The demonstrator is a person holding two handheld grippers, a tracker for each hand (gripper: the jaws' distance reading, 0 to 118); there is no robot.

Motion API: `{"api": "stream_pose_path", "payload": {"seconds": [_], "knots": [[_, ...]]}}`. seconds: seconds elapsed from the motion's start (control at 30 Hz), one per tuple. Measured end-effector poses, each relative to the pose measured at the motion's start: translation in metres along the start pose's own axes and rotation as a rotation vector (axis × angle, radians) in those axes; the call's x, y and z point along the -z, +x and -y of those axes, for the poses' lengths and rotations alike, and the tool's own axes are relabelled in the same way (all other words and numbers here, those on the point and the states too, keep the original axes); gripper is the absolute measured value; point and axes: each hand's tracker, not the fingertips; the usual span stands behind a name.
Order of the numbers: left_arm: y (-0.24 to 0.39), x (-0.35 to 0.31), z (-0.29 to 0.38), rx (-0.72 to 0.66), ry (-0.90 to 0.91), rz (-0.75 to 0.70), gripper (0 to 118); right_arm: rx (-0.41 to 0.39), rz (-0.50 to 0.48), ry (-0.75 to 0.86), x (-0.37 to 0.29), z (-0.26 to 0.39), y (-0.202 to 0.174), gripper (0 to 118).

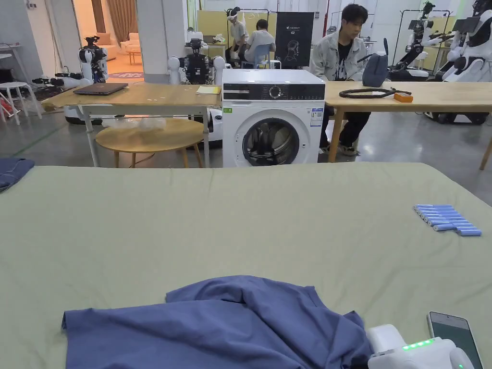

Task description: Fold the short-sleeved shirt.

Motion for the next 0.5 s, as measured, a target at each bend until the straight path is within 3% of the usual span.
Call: {"api": "stream_pose_path", "payload": {"seconds": [0.03,0.07,0.1,0.13,0.27,0.37,0.5], "knots": [[0.0,0.0,0.0,-0.004,0.0,0.001,2,-0.024,0.011,0.013,-0.004,0.001,0.0,17],[-0.001,0.0,0.0,-0.011,0.001,0.003,2,-0.04,-0.023,0.048,-0.008,0.002,0.001,7],[-0.002,0.0,0.0,-0.02,0.001,0.007,2,-0.032,-0.056,0.092,-0.016,0.005,0.0,7],[-0.003,0.0,0.001,-0.027,0.002,0.011,2,-0.02,-0.008,0.104,-0.02,0.007,-0.001,7],[-0.015,-0.014,0.001,-0.103,0.045,0.068,2,0.014,-0.025,0.151,-0.044,0.013,0.005,7],[-0.029,-0.036,-0.003,-0.152,0.106,0.09,2,0.105,-0.076,0.231,-0.083,0.012,0.02,7],[-0.054,-0.084,-0.013,-0.195,0.244,0.074,2,0.149,-0.101,0.354,-0.15,0.01,0.032,7]]}}
